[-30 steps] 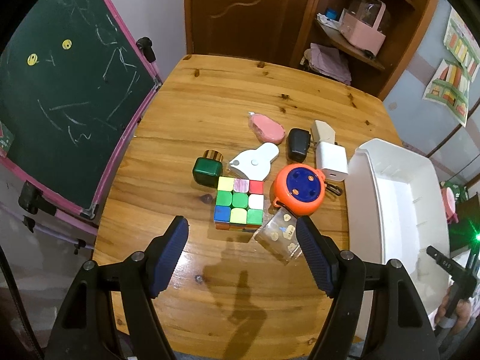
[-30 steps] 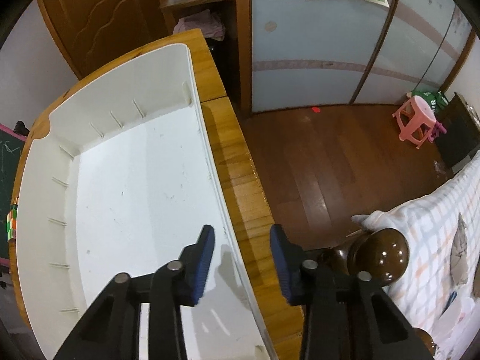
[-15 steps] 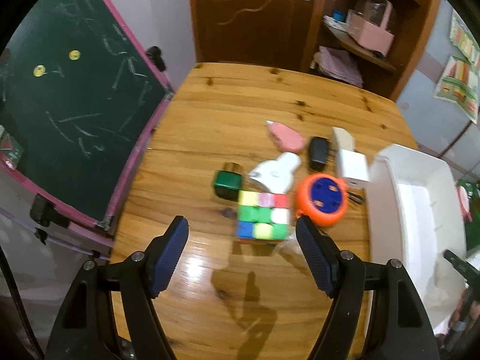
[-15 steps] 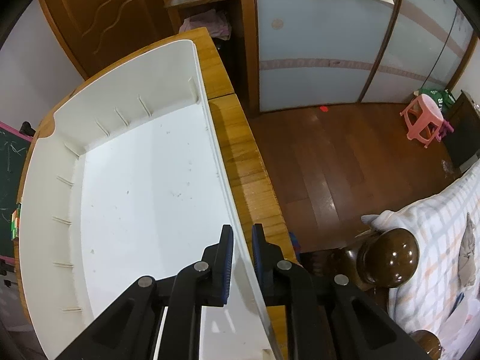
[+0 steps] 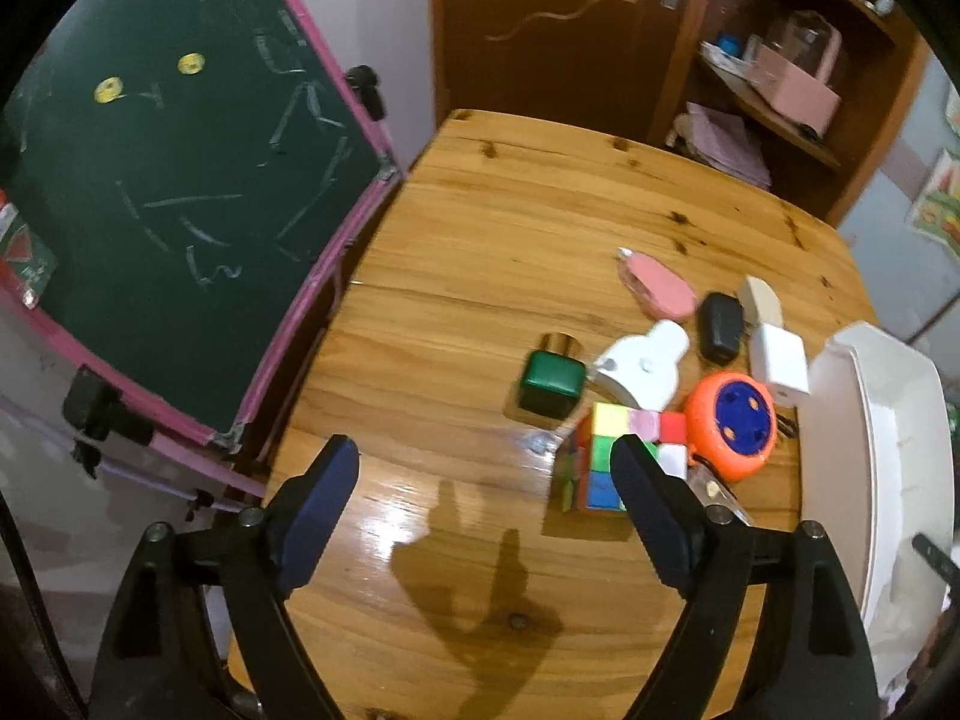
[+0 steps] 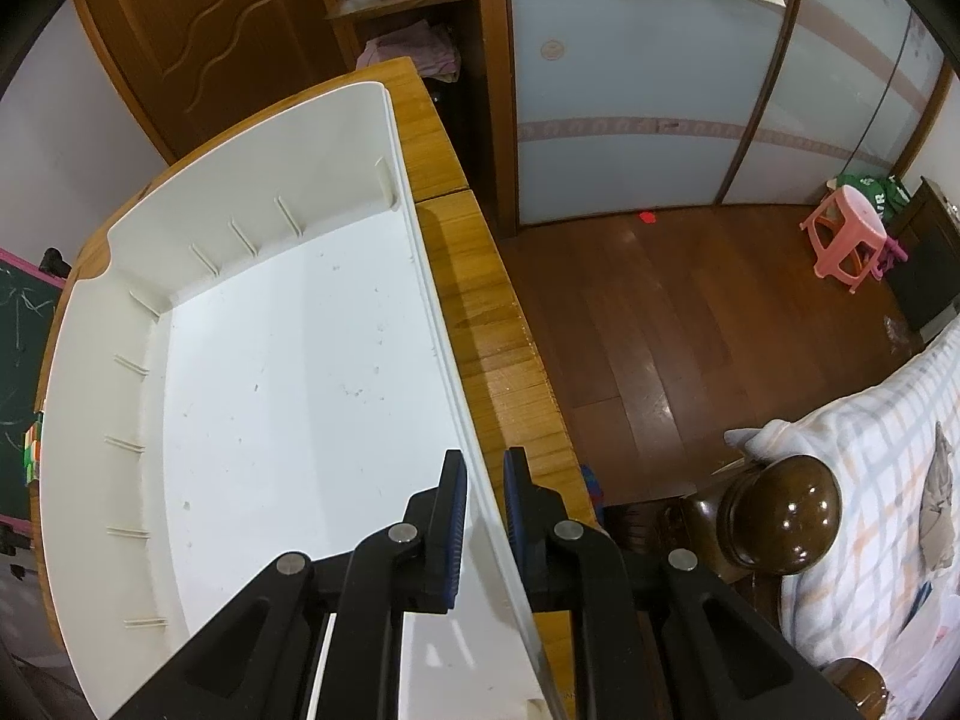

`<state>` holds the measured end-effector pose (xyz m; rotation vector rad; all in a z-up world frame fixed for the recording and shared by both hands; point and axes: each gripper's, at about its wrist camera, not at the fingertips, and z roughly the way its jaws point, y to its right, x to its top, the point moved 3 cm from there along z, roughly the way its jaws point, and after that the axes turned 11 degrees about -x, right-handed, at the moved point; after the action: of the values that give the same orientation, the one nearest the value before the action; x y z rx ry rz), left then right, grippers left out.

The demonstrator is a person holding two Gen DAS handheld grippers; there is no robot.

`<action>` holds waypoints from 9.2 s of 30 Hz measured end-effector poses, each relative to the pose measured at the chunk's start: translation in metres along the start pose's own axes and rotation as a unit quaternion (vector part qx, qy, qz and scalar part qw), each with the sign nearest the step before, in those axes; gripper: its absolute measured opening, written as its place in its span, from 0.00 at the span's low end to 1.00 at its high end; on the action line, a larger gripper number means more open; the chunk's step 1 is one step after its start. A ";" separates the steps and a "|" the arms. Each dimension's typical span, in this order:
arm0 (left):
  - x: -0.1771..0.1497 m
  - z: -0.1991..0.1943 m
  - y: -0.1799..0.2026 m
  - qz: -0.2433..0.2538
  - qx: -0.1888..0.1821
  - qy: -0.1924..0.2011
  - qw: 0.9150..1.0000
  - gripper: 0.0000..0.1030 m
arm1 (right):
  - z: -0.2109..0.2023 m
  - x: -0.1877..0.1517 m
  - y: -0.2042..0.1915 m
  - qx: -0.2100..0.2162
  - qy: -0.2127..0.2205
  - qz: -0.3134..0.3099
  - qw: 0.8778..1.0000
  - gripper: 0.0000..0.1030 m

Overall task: Organize rigid objects
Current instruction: 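Lower the left gripper around the Rubik's cube and close it, then lift the Rubik's cube with the left gripper and carry it over the white bin, then open the left gripper to drop the cube into the bin, then move the left gripper back to the clear sticker box and close on it, then lift the clear sticker box with the left gripper and carry it over the bin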

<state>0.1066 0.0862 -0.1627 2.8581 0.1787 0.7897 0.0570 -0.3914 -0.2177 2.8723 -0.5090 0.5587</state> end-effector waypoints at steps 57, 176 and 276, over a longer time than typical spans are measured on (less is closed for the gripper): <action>-0.008 -0.044 0.094 0.087 -0.070 -0.034 0.993 0.59 | 0.001 -0.002 -0.002 -0.004 0.005 0.003 1.000 0.14; -0.060 -0.023 0.226 0.219 -0.157 -0.057 0.961 0.83 | 0.005 0.001 0.000 0.031 -0.034 -0.021 0.999 0.13; -0.054 -0.019 0.164 0.307 -0.130 -0.040 0.942 0.63 | 0.016 0.004 0.016 0.073 -0.043 0.023 0.996 0.10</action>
<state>0.0624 -0.0799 -0.1415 2.6819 -0.8030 0.7152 0.0604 -0.4115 -0.2294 3.0412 -0.5713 0.4989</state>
